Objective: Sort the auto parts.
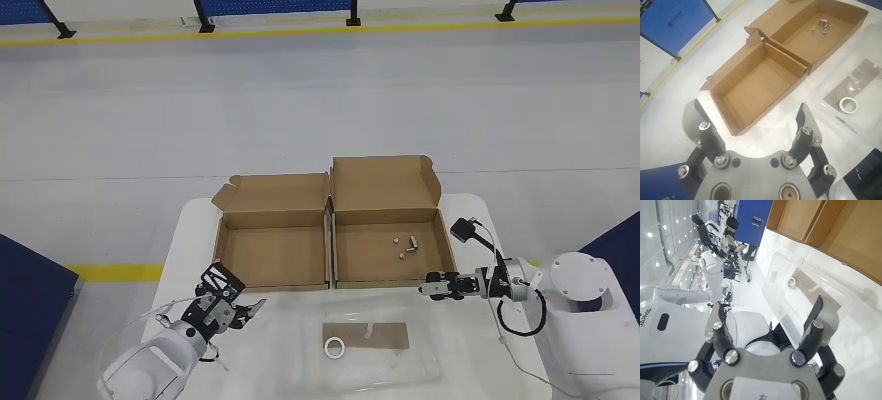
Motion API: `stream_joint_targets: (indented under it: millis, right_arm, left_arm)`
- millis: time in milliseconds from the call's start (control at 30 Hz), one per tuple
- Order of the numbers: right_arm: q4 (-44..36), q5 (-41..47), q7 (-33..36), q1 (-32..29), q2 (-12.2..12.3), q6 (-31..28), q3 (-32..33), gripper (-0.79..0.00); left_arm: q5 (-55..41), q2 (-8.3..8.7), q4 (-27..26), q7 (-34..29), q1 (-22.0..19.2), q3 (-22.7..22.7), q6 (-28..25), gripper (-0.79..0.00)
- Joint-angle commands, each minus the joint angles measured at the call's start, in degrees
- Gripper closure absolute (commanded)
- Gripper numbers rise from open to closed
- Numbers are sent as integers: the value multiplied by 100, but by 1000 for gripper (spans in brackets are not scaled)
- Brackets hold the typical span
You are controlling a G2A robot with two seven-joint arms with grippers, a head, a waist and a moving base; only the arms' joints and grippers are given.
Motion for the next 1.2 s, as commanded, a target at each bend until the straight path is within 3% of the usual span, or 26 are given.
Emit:
stream_joint_targets:
  millis: [0,167,267,600,700,800,933,1167]
  right_arm:
    - [0,2,0,-1,0,0,0,-785]
    - [0,2,0,-1,0,0,0,-785]
    - [0,2,0,-1,0,0,0,-785]
    - [0,2,0,-1,0,0,0,-785]
    - [0,2,0,-1,0,0,0,-785]
    - [0,2,0,-1,0,0,0,-785]
    - [0,2,0,-1,0,0,0,-785]
    - [0,2,0,-1,0,0,0,-785]
  left_arm:
    - [54,1,-24,-141,-15,82,-49,-785]
    - [-385,17,-411,-1502,-252,462,-760,-785]
    - [-495,18,-579,-2411,-508,694,-872,-785]
    - [-369,22,-655,-2443,-532,753,-880,-785]
    - [-370,29,-790,-3145,-705,1174,-1300,-785]
    - [-839,11,-788,-4065,-1129,1679,-1672,-785]
    - [-1384,48,-526,-4474,-1838,2643,-1265,-785]
    - [-1408,55,-512,-4510,-1903,2711,-1229,-785]
